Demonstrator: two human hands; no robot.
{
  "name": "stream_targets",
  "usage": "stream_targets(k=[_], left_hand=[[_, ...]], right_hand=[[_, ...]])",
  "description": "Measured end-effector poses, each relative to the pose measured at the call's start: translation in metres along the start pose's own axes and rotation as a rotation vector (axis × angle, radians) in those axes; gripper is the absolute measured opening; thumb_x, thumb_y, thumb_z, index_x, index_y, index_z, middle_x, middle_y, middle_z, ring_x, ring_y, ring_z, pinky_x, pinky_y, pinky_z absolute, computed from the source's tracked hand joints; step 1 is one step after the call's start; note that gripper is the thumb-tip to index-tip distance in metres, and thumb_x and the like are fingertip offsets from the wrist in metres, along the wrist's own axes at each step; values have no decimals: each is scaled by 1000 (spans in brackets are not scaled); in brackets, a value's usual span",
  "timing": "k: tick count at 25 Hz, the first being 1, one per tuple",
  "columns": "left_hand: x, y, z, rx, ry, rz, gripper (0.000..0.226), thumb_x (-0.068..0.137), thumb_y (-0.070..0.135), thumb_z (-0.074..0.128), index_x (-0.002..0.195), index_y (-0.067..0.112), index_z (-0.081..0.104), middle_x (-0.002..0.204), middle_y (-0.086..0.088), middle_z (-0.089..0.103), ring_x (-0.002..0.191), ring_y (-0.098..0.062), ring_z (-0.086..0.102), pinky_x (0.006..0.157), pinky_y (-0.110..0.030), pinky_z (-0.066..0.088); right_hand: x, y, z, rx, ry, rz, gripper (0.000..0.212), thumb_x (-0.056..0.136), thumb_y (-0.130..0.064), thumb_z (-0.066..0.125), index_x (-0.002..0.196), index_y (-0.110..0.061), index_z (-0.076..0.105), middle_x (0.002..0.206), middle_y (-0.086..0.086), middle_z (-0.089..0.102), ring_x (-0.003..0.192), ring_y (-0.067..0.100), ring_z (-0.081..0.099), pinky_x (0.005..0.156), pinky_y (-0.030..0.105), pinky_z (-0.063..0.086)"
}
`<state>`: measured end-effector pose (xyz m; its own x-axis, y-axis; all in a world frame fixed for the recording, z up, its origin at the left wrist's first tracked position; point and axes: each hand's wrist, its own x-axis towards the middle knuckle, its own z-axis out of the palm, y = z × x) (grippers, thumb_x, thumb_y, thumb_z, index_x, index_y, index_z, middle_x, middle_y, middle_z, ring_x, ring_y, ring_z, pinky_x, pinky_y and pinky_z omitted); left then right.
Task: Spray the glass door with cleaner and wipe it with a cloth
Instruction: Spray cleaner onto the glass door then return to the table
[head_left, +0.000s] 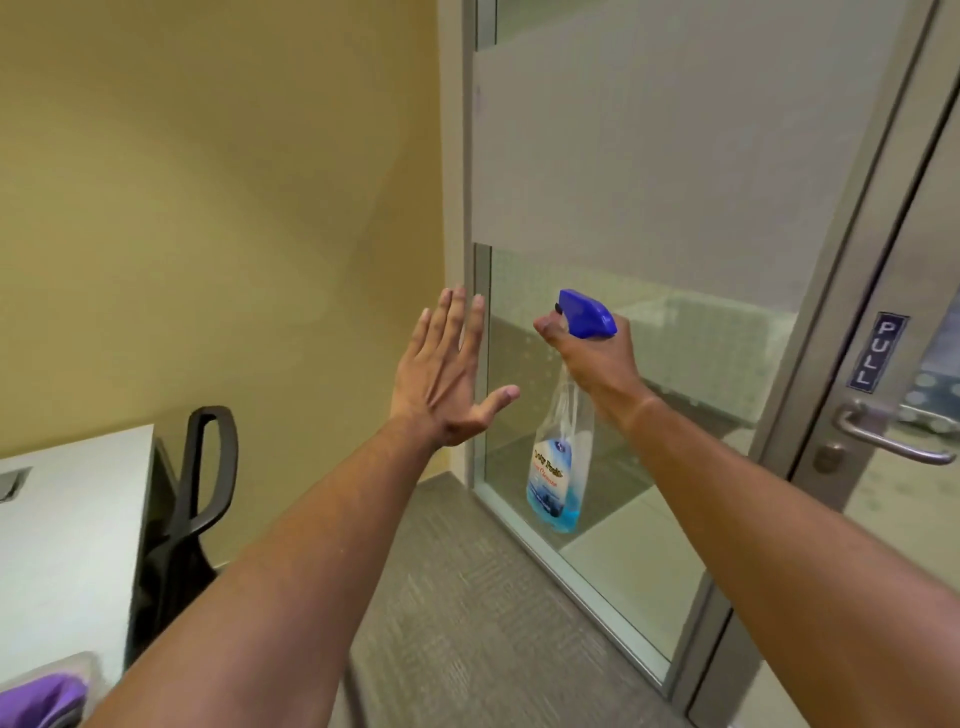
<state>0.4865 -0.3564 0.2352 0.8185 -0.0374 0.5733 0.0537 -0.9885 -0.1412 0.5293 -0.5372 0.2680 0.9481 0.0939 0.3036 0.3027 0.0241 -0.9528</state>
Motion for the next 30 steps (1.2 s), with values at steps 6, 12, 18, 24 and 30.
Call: stream_targets(k=[6, 12, 18, 24, 30], left_hand=[[-60, -50, -20, 45, -20, -130, 106, 83, 79, 20, 152, 9, -18, 160, -17, -21, 149, -27, -17, 123, -43, -3], [-127, -63, -58, 135, -66, -262, 105, 82, 79, 21, 152, 11, -18, 160, -15, -22, 149, -27, -18, 123, -44, -2], [-211, -77, -97, 220, -106, -386, 106, 80, 79, 18, 152, 11, -18, 160, -13, -23, 149, -26, -19, 123, -46, 3], [-287, -110, -154, 319, -91, -508, 107, 80, 80, 19, 153, 10, -16, 160, -14, -22, 149, -25, -19, 123, -44, -1], [-368, -160, -202, 371, -84, -585, 105, 79, 78, 16, 153, 11, -16, 161, -13, -22, 149, -25, -18, 123, -44, -1]], right_hand=[[-36, 3, 66, -30, -44, -83, 29, 82, -29, 78, 78, -17, 52, 66, -1, 46, 60, 12, 45, 66, 28, 48], [-81, 3, 105, 11, -161, -98, 34, 81, -30, 78, 69, -17, 50, 62, 0, 46, 58, 13, 43, 60, 26, 44], [-144, 0, 145, 37, -243, -114, 38, 80, -32, 79, 70, -10, 49, 63, 2, 46, 60, 16, 42, 61, 31, 44], [-208, -24, 194, 113, -390, -128, 41, 81, -32, 78, 65, -11, 46, 60, 0, 42, 58, 16, 38, 59, 30, 40], [-280, -47, 255, 167, -465, -123, 46, 80, -33, 77, 65, -3, 45, 60, 2, 39, 58, 17, 35, 59, 29, 36]])
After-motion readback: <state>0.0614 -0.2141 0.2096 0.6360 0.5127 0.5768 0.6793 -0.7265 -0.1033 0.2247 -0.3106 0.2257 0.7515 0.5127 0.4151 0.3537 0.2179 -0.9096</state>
